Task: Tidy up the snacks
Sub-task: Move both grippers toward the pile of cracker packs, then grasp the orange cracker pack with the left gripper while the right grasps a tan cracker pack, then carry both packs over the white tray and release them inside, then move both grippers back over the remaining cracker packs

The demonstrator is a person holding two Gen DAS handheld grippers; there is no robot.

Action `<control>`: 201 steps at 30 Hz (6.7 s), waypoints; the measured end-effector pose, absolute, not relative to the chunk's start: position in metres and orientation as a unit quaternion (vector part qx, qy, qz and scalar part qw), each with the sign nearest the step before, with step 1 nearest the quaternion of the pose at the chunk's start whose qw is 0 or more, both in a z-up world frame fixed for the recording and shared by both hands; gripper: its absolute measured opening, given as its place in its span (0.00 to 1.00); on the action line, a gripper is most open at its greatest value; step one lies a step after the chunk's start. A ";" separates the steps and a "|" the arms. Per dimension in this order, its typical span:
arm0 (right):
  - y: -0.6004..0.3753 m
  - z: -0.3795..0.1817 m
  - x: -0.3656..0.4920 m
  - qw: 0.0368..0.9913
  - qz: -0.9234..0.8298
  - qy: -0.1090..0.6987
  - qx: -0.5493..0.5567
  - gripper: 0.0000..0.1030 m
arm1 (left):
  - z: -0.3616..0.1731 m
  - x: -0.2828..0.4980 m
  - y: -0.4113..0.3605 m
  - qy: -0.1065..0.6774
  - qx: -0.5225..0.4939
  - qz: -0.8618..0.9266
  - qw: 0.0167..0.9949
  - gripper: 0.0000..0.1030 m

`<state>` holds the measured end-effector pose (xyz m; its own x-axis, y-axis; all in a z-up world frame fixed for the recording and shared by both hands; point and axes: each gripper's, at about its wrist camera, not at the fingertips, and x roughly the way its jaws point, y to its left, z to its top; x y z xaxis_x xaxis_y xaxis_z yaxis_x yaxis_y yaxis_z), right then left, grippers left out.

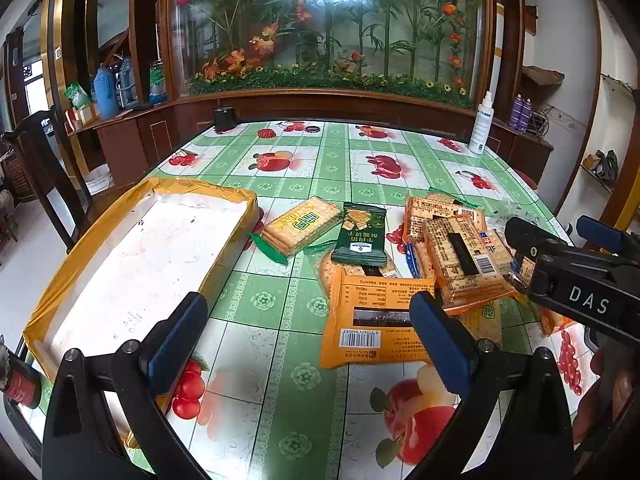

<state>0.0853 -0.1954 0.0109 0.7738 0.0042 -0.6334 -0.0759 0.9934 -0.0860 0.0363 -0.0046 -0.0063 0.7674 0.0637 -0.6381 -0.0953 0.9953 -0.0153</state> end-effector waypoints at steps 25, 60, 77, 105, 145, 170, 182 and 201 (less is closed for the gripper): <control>-0.198 0.004 0.086 0.933 0.048 0.356 -0.032 1.00 | -0.017 0.034 -0.008 0.357 -0.032 0.037 0.933 0.99; -0.166 -0.052 0.152 0.899 0.059 0.430 -0.056 0.54 | -0.048 0.057 -0.024 0.399 -0.028 0.015 0.916 0.99; -0.210 -0.027 0.129 0.911 0.088 0.402 0.007 0.53 | -0.067 0.091 -0.057 0.436 -0.019 -0.001 0.900 0.98; -0.217 -0.003 0.081 0.921 0.106 0.374 0.023 0.53 | -0.005 0.031 -0.007 0.345 -0.029 0.003 0.938 0.68; 0.058 -0.035 0.091 0.844 0.344 0.410 -0.017 0.53 | -0.042 0.009 0.203 0.381 -0.111 0.205 0.895 0.69; -0.032 -0.012 0.096 0.879 0.282 0.382 0.042 0.77 | -0.056 0.036 0.189 0.427 -0.070 0.225 0.873 0.78; -0.198 -0.023 0.077 0.907 0.144 0.383 0.104 0.79 | -0.029 0.024 0.177 0.385 -0.143 0.151 0.899 1.00; -0.339 -0.043 0.046 0.917 0.007 0.384 0.109 0.83 | -0.033 0.052 -0.057 0.412 0.002 -0.072 0.908 1.00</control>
<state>0.0464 -0.3388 -0.0431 0.7046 0.0970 -0.7030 0.0712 0.9759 0.2061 0.0516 -0.0567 -0.0328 0.6503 -0.1286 -0.7487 0.1320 0.9897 -0.0554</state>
